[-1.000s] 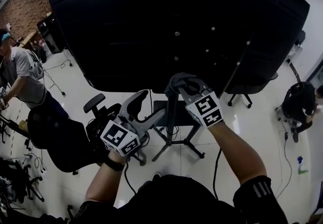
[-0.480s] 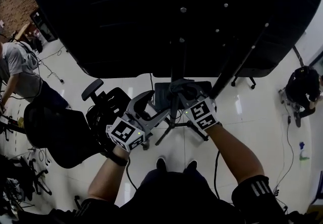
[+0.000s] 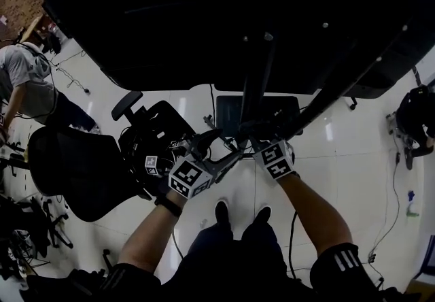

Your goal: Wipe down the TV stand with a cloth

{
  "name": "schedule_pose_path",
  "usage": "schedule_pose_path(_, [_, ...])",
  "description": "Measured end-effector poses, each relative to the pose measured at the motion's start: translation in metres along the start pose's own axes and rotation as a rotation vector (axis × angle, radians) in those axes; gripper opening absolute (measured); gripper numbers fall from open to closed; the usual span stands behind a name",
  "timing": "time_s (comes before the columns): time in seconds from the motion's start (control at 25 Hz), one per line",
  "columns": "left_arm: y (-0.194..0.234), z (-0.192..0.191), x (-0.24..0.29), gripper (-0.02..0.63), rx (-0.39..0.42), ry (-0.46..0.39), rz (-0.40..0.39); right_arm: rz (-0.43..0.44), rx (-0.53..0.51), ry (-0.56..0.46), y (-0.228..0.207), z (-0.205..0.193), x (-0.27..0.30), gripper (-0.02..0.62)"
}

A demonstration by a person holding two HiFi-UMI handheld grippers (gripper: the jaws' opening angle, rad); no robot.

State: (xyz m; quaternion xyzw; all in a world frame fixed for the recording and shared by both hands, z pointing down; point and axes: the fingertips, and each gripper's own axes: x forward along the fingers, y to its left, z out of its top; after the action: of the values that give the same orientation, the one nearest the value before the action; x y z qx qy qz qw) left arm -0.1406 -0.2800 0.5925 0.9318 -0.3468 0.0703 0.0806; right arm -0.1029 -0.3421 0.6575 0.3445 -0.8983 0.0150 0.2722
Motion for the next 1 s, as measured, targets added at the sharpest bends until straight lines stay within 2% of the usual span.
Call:
schedule_pose_path(0.16, [0.006,-0.054,0.012,0.347,-0.033,0.082,0.003,0.012,0.032,0.078,0.004,-0.05,0.027,0.023])
schedule_pose_path(0.4, [0.012,-0.124,0.027,0.347,-0.092,0.161,0.007,0.052,0.032,0.173,0.021,-0.115,0.067,0.023])
schedule_pose_path(0.76, [0.03,-0.211,0.049,0.348,-0.176,0.232,0.036,0.11,0.05,0.297,0.043,-0.212,0.121,0.023])
schedule_pose_path(1.0, [0.033,-0.254,0.054,0.348,-0.24,0.273,0.053,0.119,0.048,0.358,0.048,-0.255,0.146,0.023])
